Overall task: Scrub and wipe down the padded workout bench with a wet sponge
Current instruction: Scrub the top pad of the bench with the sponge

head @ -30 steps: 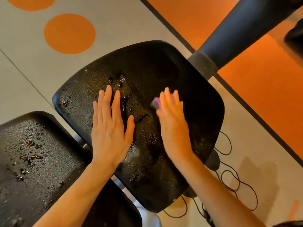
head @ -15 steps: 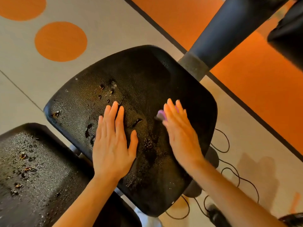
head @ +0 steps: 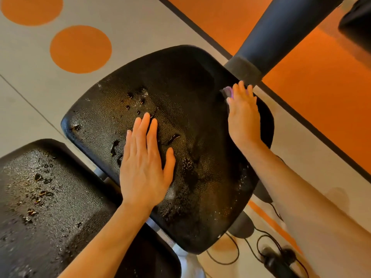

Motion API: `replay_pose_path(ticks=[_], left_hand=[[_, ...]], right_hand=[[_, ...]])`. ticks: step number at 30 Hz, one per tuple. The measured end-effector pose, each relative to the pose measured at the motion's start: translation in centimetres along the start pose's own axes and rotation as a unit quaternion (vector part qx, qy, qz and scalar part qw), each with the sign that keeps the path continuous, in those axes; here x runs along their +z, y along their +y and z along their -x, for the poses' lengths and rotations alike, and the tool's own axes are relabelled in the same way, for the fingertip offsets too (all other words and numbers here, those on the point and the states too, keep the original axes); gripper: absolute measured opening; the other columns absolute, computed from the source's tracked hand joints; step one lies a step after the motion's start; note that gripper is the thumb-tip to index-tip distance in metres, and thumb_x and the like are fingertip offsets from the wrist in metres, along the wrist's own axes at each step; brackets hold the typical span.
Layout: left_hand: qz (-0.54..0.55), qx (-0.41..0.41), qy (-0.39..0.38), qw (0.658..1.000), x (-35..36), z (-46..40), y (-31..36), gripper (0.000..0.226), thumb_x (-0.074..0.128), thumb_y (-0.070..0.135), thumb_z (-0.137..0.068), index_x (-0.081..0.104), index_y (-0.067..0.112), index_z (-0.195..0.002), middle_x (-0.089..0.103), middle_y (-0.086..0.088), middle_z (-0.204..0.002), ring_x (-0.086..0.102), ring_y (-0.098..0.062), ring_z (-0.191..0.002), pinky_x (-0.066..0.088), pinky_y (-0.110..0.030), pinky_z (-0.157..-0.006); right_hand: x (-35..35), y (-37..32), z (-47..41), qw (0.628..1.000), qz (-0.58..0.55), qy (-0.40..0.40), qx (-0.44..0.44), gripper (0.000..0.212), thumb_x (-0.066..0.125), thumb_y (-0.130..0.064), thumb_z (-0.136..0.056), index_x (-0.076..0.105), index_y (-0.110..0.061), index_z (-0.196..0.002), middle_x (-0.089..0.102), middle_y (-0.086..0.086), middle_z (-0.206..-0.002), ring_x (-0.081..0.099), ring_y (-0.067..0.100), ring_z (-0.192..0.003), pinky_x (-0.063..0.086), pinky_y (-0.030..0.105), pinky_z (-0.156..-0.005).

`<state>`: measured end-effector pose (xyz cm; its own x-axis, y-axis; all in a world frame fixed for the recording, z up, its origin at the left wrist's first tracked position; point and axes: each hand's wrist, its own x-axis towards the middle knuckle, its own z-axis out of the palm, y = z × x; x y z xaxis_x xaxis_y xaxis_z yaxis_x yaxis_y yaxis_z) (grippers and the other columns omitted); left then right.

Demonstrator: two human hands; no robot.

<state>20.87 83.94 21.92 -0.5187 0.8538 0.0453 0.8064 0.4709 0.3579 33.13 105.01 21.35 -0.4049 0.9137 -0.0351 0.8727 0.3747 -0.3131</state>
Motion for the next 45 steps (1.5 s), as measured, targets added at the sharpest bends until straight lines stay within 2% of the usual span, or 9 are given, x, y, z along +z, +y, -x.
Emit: replay_pose_path(ticks=[2,7,13,18,24,29,35,41,45], left_hand=[[-0.003,0.004,0.003,1.0,0.0,-0.1,0.1,0.066,0.04,0.04,-0.1,0.026,0.004,-0.153,0.02,-0.013,-0.162,0.015,-0.028,-0.152,0.011,-0.042,-0.125],[-0.007,0.002,-0.006,1.0,0.0,-0.1,0.0,0.066,0.037,0.042,-0.1,0.024,0.005,-0.153,0.018,-0.012,-0.163,0.013,-0.027,-0.152,0.007,-0.039,-0.125],[0.017,0.027,-0.019,0.999,-0.3,0.5,-0.1,0.065,0.038,0.039,-0.1,0.023,0.006,-0.154,0.016,-0.013,-0.164,0.009,-0.028,-0.153,0.005,-0.041,-0.125],[0.012,0.013,-0.028,0.999,0.4,2.7,1.5,0.065,0.036,0.042,-0.1,0.022,0.009,-0.155,0.016,-0.01,-0.164,0.009,-0.023,-0.153,0.0,-0.033,-0.124],[0.005,0.022,-0.02,1.0,0.6,2.6,1.5,0.065,0.035,0.042,-0.101,0.022,0.008,-0.155,0.016,-0.01,-0.164,0.009,-0.023,-0.153,-0.001,-0.032,-0.124],[0.001,0.027,-0.016,1.0,0.7,2.8,1.4,0.064,0.038,0.04,-0.101,0.022,0.008,-0.154,0.016,-0.011,-0.164,0.011,-0.025,-0.153,0.005,-0.035,-0.125],[0.009,0.027,-0.011,1.0,0.9,2.7,1.4,0.064,0.038,0.041,-0.101,0.024,0.007,-0.153,0.018,-0.011,-0.163,0.013,-0.026,-0.153,0.01,-0.04,-0.125],[0.019,0.015,-0.015,1.0,0.7,2.7,1.4,0.064,0.039,0.041,-0.1,0.025,0.009,-0.153,0.018,-0.008,-0.164,0.013,-0.024,-0.153,0.014,-0.042,-0.124],[0.016,0.016,-0.011,1.0,0.6,2.7,1.3,0.063,0.039,0.04,-0.1,0.026,0.009,-0.153,0.019,-0.008,-0.163,0.013,-0.024,-0.153,0.014,-0.043,-0.124]], right_hand=[[0.6,-1.5,3.8,1.0,0.0,0.01,0.023,0.046,0.035,-0.022,-0.103,0.033,-0.005,-0.146,0.026,0.014,-0.156,0.016,0.031,-0.147,0.019,0.044,-0.119],[-0.7,-0.8,11.6,0.987,0.036,-0.043,-0.147,0.046,0.046,-0.02,-0.098,0.04,-0.004,-0.141,0.041,0.017,-0.147,0.025,0.029,-0.141,0.032,0.043,-0.109],[-0.1,-2.2,6.5,0.999,0.016,0.018,0.023,0.044,0.036,-0.02,-0.102,0.034,-0.007,-0.144,0.028,0.014,-0.155,0.017,0.031,-0.146,0.022,0.047,-0.118],[-0.4,-2.3,14.3,0.988,0.008,-0.049,-0.144,0.046,0.047,-0.015,-0.096,0.041,-0.005,-0.14,0.04,0.017,-0.148,0.029,0.034,-0.141,0.027,0.048,-0.113],[0.2,-1.9,8.1,0.999,0.025,0.024,0.032,0.043,0.037,-0.021,-0.103,0.036,-0.007,-0.143,0.03,0.014,-0.154,0.019,0.031,-0.146,0.019,0.045,-0.118],[-1.0,-2.0,15.7,0.991,0.008,-0.042,-0.126,0.045,0.036,-0.021,-0.099,0.042,-0.005,-0.14,0.04,0.016,-0.148,0.03,0.033,-0.141,0.026,0.047,-0.114],[0.0,-1.0,8.0,0.997,0.06,0.016,0.036,0.044,0.033,-0.021,-0.102,0.035,-0.011,-0.145,0.031,0.013,-0.154,0.019,0.029,-0.146,0.019,0.044,-0.118],[-0.5,0.0,13.9,0.987,0.028,-0.046,-0.151,0.043,0.037,-0.019,-0.098,0.043,-0.008,-0.14,0.04,0.013,-0.149,0.028,0.031,-0.142,0.019,0.045,-0.116],[-1.2,2.5,5.7,1.0,0.025,-0.008,0.009,0.044,0.039,-0.015,-0.101,0.034,-0.007,-0.144,0.03,0.015,-0.154,0.019,0.031,-0.146,0.018,0.049,-0.119]])
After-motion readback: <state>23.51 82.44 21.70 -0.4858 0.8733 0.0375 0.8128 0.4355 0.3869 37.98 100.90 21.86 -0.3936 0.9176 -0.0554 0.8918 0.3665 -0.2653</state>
